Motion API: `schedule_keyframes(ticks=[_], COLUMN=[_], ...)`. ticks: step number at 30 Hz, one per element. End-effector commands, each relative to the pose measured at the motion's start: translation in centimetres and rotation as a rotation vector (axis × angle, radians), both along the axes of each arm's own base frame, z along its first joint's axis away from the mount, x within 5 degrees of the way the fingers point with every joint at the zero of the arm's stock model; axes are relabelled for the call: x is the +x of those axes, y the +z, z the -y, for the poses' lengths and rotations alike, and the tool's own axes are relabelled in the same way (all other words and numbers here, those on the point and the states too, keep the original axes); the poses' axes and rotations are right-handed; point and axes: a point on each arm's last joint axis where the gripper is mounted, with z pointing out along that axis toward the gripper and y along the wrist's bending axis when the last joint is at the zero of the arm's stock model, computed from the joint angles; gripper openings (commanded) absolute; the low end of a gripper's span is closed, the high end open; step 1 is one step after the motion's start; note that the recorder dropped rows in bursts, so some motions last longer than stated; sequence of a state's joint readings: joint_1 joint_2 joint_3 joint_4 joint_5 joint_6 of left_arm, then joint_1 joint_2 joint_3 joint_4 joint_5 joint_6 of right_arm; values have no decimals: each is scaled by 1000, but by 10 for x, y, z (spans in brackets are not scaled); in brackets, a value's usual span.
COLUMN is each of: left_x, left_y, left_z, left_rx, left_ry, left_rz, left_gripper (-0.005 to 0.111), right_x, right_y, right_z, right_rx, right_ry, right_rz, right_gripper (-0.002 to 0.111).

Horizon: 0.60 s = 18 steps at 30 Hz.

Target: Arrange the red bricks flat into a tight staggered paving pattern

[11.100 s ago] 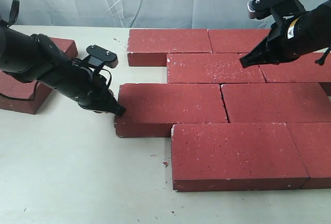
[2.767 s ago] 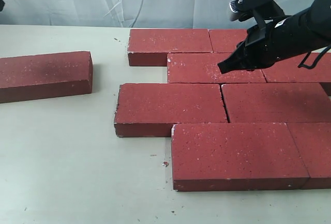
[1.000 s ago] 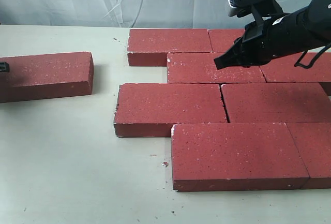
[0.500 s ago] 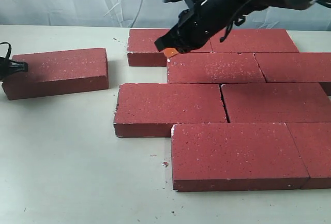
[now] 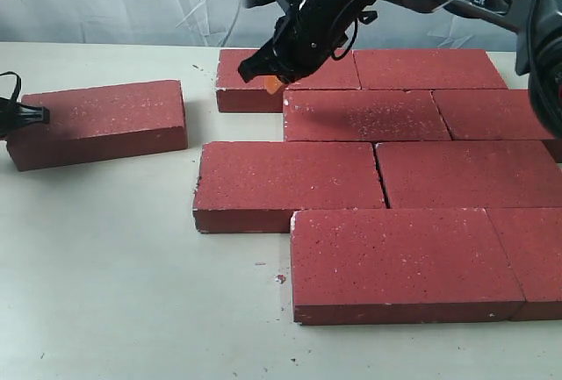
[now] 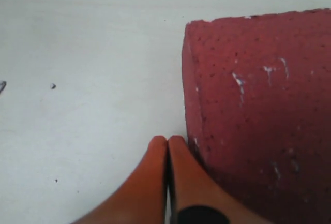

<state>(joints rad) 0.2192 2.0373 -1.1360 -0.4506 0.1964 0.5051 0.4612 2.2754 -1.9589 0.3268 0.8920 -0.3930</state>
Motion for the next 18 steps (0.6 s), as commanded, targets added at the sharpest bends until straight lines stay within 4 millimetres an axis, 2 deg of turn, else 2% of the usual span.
schedule_keyframes(ticks=[1, 11, 18], left_x=[3, 4, 4], left_y=[2, 3, 4], left_z=[3, 4, 8], left_rx=[-21, -25, -9], left_ry=[-16, -30, -74], left_rz=[-16, -25, -31], left_gripper=[0, 0, 0], right_x=[5, 8, 6], right_y=[0, -16, -17], right_z=[-2, -10, -12], right_rx=[18, 17, 15], right_ry=[-16, -18, -11], right_rz=[29, 56, 40], right_gripper=[-1, -1, -1])
